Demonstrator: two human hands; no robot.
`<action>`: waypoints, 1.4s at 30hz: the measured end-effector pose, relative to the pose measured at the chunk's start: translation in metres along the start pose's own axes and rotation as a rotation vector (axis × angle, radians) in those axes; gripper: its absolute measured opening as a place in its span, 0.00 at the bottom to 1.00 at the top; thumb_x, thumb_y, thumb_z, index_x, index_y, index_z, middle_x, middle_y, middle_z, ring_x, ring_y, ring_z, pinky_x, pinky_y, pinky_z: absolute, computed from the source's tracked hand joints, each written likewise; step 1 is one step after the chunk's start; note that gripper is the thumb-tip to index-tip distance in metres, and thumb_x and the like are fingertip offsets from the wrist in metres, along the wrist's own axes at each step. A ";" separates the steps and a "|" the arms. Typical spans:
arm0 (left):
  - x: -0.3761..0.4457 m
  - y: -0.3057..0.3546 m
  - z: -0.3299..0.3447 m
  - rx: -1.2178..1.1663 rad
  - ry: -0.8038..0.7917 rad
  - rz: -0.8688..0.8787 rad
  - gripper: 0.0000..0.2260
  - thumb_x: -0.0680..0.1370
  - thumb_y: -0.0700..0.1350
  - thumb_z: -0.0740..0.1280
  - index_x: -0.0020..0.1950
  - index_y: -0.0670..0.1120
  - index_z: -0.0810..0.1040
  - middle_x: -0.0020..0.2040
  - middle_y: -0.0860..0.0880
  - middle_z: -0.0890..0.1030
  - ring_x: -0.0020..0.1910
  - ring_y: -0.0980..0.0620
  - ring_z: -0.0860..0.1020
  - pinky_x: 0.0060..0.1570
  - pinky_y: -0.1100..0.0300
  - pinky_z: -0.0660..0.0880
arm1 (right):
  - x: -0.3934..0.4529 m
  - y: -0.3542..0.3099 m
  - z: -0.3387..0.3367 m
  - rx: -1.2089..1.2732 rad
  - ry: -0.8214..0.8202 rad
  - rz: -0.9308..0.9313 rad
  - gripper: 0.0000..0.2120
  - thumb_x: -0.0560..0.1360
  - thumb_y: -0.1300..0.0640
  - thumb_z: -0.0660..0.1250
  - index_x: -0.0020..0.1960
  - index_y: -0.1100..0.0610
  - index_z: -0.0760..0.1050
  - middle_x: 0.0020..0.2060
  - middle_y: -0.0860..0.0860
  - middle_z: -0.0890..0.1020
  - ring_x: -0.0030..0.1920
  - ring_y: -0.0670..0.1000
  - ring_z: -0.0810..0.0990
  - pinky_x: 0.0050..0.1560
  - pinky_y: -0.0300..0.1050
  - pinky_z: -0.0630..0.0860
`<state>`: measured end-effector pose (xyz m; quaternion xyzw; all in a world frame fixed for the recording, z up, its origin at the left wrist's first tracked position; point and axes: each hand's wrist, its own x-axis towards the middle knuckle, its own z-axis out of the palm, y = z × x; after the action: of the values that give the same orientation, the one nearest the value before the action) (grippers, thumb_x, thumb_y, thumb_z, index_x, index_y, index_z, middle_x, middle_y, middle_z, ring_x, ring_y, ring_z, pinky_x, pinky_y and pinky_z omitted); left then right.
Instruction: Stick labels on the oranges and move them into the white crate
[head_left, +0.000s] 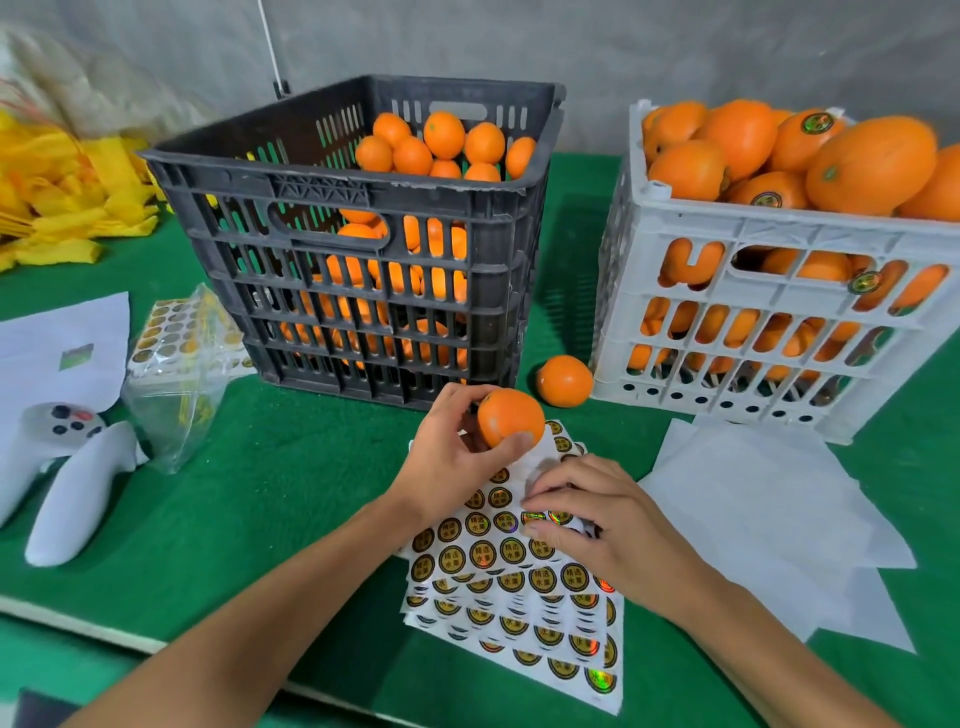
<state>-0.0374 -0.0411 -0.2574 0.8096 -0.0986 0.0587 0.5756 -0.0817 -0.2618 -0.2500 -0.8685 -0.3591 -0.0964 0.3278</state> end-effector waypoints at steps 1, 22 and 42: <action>0.000 0.000 0.000 -0.003 0.000 0.002 0.25 0.74 0.57 0.78 0.68 0.53 0.76 0.61 0.55 0.75 0.59 0.54 0.79 0.57 0.55 0.80 | -0.001 0.000 0.000 -0.009 0.022 -0.020 0.10 0.78 0.48 0.72 0.55 0.51 0.86 0.53 0.40 0.81 0.58 0.41 0.76 0.63 0.43 0.69; 0.003 -0.007 0.006 0.113 -0.001 0.163 0.26 0.71 0.64 0.75 0.66 0.57 0.76 0.56 0.63 0.71 0.42 0.59 0.75 0.43 0.65 0.76 | 0.017 -0.013 -0.011 0.347 0.227 0.354 0.06 0.76 0.46 0.73 0.53 0.43 0.85 0.63 0.39 0.78 0.69 0.46 0.73 0.68 0.43 0.67; 0.001 -0.002 0.001 0.077 0.039 0.056 0.30 0.69 0.67 0.73 0.67 0.55 0.77 0.52 0.62 0.70 0.42 0.56 0.75 0.49 0.56 0.80 | -0.004 -0.005 -0.008 0.142 -0.100 0.340 0.20 0.71 0.38 0.74 0.62 0.40 0.82 0.71 0.31 0.70 0.74 0.39 0.64 0.77 0.54 0.61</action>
<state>-0.0356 -0.0417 -0.2598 0.8268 -0.1077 0.0946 0.5439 -0.0872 -0.2664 -0.2427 -0.8949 -0.2291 0.0291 0.3818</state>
